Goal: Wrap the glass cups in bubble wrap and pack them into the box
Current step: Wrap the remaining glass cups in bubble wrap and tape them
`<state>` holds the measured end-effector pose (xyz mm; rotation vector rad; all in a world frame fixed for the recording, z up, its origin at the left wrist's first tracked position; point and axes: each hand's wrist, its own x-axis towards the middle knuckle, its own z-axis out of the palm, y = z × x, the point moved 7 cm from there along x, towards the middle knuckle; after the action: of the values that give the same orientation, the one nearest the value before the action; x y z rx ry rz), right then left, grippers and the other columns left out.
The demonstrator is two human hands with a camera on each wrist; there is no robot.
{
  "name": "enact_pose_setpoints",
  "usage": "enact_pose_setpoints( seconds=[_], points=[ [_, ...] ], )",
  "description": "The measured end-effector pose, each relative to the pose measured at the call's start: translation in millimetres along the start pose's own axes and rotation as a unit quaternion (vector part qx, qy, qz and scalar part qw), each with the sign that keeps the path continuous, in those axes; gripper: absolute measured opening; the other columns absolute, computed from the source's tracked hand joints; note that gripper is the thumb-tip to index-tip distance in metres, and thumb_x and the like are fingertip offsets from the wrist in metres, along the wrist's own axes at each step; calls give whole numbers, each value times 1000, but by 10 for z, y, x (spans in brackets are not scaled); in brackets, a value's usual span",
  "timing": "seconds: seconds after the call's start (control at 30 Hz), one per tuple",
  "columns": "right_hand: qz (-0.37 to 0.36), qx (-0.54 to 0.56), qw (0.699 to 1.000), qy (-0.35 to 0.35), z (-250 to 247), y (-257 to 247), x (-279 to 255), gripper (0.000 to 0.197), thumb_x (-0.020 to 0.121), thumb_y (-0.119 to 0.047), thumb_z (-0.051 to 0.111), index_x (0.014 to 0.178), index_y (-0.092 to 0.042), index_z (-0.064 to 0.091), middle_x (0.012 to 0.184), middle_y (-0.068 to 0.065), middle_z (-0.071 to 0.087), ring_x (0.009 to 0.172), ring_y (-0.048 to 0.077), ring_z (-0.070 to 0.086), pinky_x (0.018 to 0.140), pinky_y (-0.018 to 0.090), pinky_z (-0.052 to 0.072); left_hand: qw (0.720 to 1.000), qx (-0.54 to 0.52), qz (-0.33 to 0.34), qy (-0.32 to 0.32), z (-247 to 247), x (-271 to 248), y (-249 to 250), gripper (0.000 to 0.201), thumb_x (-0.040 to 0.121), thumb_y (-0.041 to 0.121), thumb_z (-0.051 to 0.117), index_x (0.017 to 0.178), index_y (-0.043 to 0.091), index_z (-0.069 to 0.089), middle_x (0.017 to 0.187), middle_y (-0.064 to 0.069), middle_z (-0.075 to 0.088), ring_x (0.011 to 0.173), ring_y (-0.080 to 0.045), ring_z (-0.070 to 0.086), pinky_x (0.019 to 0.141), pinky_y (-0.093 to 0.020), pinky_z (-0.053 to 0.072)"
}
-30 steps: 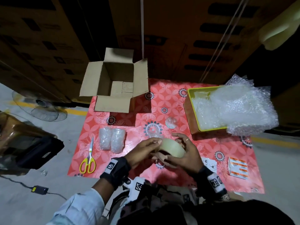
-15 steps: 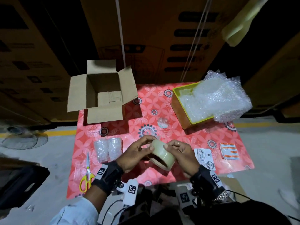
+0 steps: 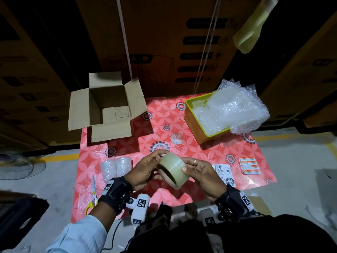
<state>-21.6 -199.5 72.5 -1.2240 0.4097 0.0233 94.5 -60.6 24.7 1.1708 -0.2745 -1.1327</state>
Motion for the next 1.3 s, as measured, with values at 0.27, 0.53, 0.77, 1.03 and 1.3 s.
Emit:
enact_pose_setpoints(
  seconds=[0.27, 0.53, 0.77, 1.03, 1.3],
  points=[
    [-38, -10, 999, -34, -199, -164, -68, 37, 92, -4, 67, 129, -4, 63, 120, 16, 73, 112, 27, 70, 92, 33, 56, 994, -49, -84, 58, 328, 46, -89, 68, 101, 63, 31, 143, 14, 52, 137, -25, 63, 126, -51, 59, 101, -72, 47],
    [-39, -37, 998, -26, -534, -160, -110, 33, 90, -5, 73, 122, -2, 66, 113, 17, 75, 107, 36, 71, 95, 47, 57, 982, -37, -118, 144, 762, 166, -133, 67, 100, 69, 39, 132, 16, 67, 110, -11, 77, 98, -34, 74, 89, -57, 58],
    [-44, -55, 997, -21, -677, -73, -191, 29, 92, -6, 71, 121, -8, 69, 109, 11, 77, 104, 35, 72, 90, 47, 59, 972, -17, -158, 175, 1097, 233, -262, 49, 100, 48, 49, 80, 20, 85, 84, -4, 76, 69, -14, 71, 78, -38, 55],
    [-36, -62, 997, -15, -902, 65, -230, 13, 91, -11, 75, 104, -10, 76, 92, 15, 77, 79, 31, 72, 71, 37, 59, 962, -96, -123, 226, 1198, 141, -454, 68, 76, 43, 78, 134, 11, 60, 115, -19, 65, 86, -28, 73, 75, -50, 63],
    [-29, -65, 994, -85, -819, 56, -276, 20, 94, -4, 70, 113, -10, 74, 96, 9, 78, 87, 22, 74, 77, 33, 57, 954, -136, -104, 248, 1203, -34, -536, 57, 93, 48, 65, 139, 15, 56, 119, -26, 62, 93, -36, 71, 81, -50, 63]
  ],
)
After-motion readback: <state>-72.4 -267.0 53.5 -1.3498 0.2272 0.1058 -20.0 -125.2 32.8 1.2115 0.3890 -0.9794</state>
